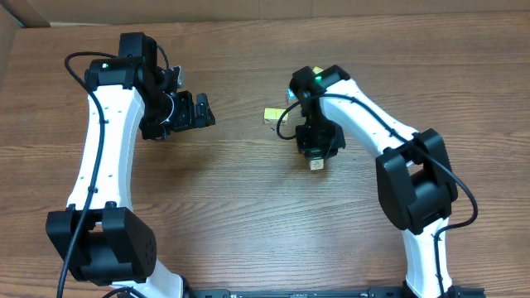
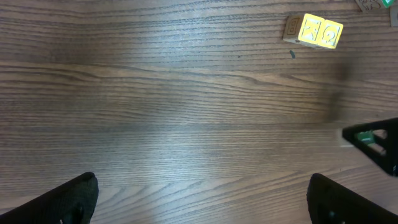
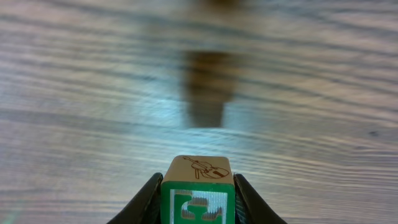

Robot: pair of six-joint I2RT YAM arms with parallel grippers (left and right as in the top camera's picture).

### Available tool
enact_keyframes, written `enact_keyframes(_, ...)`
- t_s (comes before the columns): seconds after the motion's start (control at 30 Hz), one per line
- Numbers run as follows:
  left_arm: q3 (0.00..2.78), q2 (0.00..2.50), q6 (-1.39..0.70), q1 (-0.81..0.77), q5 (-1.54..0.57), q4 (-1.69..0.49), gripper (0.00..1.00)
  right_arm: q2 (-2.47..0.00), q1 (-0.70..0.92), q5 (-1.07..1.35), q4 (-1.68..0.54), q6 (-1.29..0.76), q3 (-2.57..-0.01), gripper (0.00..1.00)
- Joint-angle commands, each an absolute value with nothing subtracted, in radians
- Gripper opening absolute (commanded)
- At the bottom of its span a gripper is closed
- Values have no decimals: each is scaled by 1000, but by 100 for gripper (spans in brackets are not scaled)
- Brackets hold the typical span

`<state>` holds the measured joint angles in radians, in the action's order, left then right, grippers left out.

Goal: Flip 4 blocks

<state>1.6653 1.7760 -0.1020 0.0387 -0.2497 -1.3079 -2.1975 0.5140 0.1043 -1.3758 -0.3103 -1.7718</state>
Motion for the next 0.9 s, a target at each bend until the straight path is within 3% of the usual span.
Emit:
enact_keyframes(0.0,1684,1779,-112,32,-244,-1304,100,-2155,540,117,-1384,-319,-1793,25)
enact_keyframes(0.53,1684,1779,-112,32,-244,-1304,100,-2155,549,80,-1398,-447,-1786,27)
enact_keyframes(0.87,1684,1779,-112,32,-244,-1304,100,-2155,549,80,-1416,-447,-1786,52)
